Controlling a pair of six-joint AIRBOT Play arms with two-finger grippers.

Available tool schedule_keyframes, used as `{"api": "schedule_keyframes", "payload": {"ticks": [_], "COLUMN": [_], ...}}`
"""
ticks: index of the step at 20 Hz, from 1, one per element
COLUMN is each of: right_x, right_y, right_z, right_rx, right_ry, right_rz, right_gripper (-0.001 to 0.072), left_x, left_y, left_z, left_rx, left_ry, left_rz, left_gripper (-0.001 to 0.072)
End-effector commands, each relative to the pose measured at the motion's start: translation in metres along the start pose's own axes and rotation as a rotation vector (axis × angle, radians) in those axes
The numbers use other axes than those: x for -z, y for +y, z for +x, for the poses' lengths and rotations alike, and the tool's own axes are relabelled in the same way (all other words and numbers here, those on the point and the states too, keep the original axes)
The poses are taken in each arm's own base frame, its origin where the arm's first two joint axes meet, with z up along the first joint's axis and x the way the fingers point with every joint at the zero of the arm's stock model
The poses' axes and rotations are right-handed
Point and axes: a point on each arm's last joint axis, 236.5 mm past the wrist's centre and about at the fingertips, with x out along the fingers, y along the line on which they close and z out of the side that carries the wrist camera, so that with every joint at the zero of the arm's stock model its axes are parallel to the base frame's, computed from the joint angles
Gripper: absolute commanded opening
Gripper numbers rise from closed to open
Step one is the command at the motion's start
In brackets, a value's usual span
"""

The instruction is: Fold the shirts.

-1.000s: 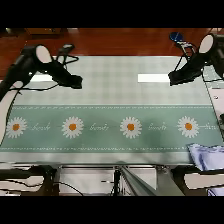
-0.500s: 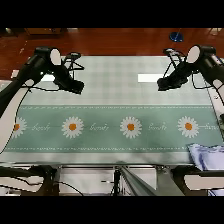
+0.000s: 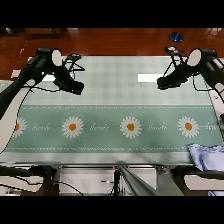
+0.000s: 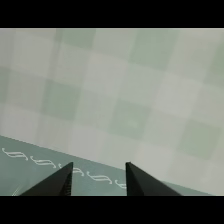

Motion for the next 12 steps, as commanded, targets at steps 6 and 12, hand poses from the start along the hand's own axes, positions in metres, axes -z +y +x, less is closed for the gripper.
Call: {"api": "schedule_keyframes", "payload": {"ticks": [6,12], "right_x": [-0.001,-0.001], "right_y": [0.0,0.0], "right_z": [0.0,0.0], "right_rx": [0.0,0.0], "right_ry": [-0.007,-0.007], "right_rz": [0.0,0.0], "right_gripper": [0.04,0.0401], "left_x": [0.004,0.019], "left_y": [0.001,-0.003], "left_z": [0.023,0.017], "left_rx": [0.003,0.022], "left_ry": [0.055,0.125], "left_rz": [-0.003,-0.005], "left_gripper": [0.0469,0.0469]}}
